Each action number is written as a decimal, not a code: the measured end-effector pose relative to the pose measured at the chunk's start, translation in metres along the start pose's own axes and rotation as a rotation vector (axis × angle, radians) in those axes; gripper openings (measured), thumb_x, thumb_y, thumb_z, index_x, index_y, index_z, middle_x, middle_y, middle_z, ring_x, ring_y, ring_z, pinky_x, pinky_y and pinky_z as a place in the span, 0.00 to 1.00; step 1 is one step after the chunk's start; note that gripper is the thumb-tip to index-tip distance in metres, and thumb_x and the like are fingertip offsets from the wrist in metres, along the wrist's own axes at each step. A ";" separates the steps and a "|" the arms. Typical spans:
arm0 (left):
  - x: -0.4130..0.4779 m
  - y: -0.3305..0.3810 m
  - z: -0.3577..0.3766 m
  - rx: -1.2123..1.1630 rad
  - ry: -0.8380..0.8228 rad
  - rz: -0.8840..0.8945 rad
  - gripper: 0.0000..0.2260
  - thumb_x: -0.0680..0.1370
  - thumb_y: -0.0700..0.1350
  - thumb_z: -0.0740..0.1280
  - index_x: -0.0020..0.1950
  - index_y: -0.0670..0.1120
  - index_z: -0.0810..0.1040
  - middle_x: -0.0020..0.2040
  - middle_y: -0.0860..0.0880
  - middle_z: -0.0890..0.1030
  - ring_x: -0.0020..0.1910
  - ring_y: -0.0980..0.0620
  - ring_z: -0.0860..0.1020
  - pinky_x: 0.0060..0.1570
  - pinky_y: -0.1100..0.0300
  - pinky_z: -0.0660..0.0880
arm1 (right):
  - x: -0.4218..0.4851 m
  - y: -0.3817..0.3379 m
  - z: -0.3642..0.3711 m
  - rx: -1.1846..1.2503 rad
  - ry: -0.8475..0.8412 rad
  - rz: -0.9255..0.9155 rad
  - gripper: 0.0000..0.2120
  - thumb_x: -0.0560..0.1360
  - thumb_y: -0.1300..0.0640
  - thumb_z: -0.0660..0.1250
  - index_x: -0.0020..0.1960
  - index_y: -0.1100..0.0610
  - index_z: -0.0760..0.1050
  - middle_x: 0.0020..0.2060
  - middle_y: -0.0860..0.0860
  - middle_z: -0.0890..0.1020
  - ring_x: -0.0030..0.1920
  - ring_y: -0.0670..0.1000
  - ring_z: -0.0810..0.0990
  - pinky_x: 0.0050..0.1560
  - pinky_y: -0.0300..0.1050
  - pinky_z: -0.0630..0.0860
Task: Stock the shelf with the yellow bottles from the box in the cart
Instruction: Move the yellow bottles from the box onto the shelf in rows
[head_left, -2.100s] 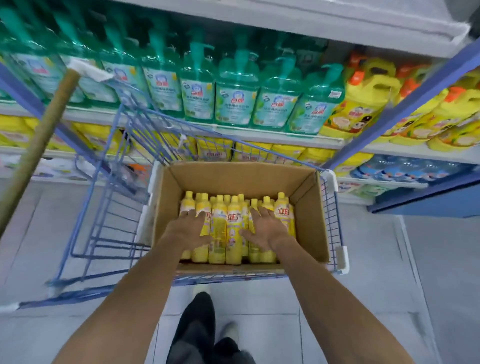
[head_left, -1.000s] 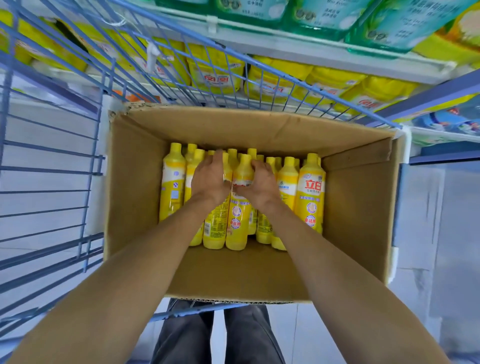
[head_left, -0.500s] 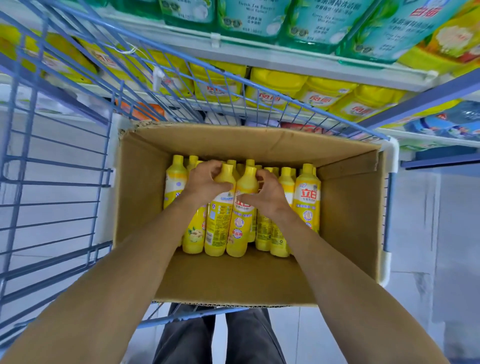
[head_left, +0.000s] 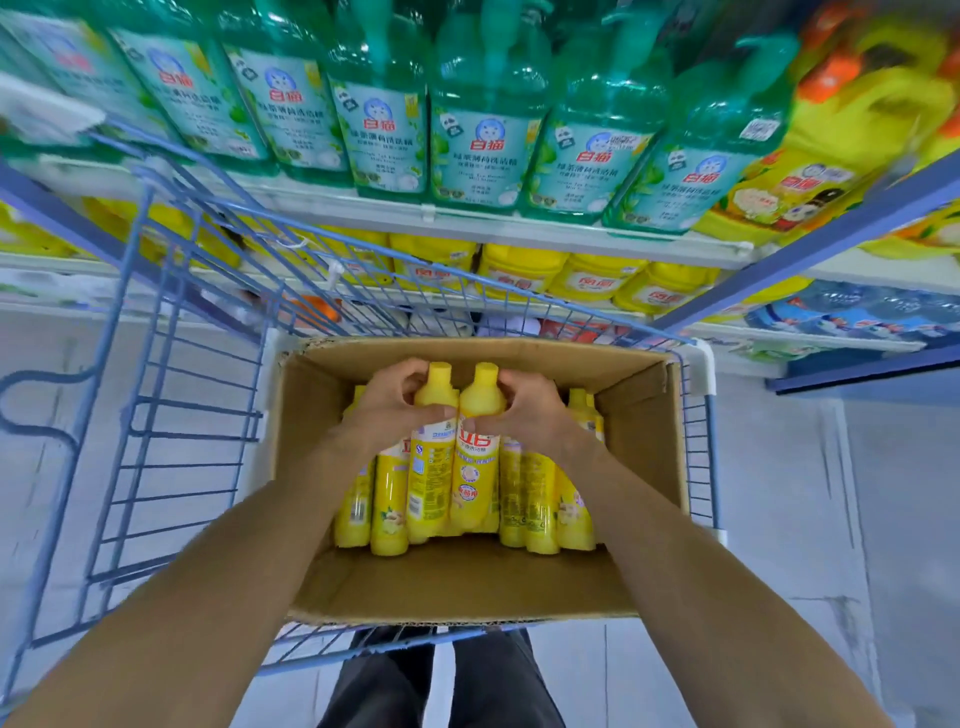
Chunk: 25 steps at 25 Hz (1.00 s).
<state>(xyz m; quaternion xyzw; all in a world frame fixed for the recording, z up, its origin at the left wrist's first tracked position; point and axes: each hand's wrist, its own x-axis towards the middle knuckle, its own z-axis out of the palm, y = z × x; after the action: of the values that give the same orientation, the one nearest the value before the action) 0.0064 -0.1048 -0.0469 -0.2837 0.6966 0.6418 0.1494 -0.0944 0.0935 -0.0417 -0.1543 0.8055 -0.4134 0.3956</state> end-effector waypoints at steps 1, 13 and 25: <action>-0.004 0.016 -0.008 -0.016 -0.004 0.024 0.24 0.67 0.38 0.81 0.61 0.45 0.78 0.55 0.45 0.85 0.56 0.46 0.83 0.55 0.46 0.82 | -0.002 -0.018 -0.010 0.014 -0.001 -0.037 0.19 0.64 0.52 0.84 0.52 0.53 0.83 0.46 0.47 0.88 0.47 0.44 0.85 0.49 0.47 0.83; -0.103 0.250 -0.082 -0.038 0.127 0.497 0.24 0.69 0.37 0.80 0.60 0.47 0.76 0.53 0.40 0.85 0.49 0.46 0.84 0.49 0.49 0.82 | -0.068 -0.259 -0.120 -0.041 0.190 -0.485 0.17 0.66 0.56 0.84 0.51 0.57 0.83 0.45 0.53 0.88 0.44 0.48 0.85 0.49 0.53 0.84; -0.175 0.438 -0.145 0.095 0.334 0.908 0.24 0.69 0.37 0.80 0.63 0.41 0.78 0.54 0.44 0.86 0.49 0.52 0.85 0.48 0.66 0.79 | -0.103 -0.445 -0.192 0.108 0.294 -0.855 0.22 0.67 0.62 0.82 0.59 0.58 0.81 0.49 0.50 0.87 0.49 0.47 0.87 0.47 0.41 0.82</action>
<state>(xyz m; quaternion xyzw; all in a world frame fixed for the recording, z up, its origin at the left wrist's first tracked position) -0.0897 -0.2043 0.4269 -0.0430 0.7930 0.5553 -0.2468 -0.2104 -0.0148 0.4272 -0.3919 0.6944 -0.5984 0.0782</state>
